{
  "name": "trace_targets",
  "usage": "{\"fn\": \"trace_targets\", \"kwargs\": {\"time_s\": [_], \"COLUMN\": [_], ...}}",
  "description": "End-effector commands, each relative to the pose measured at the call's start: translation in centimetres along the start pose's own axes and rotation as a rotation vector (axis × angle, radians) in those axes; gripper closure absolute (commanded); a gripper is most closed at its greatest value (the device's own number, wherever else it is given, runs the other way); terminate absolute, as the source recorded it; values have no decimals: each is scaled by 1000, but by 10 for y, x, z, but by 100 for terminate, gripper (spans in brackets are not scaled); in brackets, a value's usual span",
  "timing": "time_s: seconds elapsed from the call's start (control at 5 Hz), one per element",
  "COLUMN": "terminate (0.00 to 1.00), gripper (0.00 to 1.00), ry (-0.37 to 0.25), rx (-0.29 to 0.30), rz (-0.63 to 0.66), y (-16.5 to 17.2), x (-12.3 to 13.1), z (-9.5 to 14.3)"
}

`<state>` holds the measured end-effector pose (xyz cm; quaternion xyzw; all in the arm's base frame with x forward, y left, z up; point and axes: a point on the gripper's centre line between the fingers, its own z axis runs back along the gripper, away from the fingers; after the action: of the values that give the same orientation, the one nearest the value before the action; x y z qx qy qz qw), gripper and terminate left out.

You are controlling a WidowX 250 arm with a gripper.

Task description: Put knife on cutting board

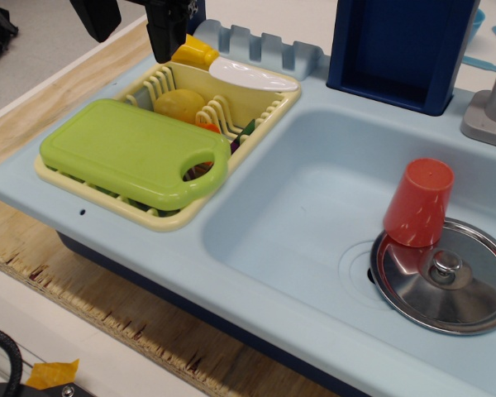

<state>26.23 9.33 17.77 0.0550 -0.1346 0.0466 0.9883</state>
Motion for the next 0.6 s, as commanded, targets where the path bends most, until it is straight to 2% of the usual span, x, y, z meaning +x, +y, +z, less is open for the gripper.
{"fn": "trace_targets", "kwargs": {"time_s": [0.0,0.2,0.4], "terminate": [0,0,0], "gripper": [0,0,0], "ry": [0,-3,-7], "rx": [0,-128,-218], "rz": [0,-78,-313], "y": [0,7,15], "x": [0,0,-2], "z": [0,-5,1]}}
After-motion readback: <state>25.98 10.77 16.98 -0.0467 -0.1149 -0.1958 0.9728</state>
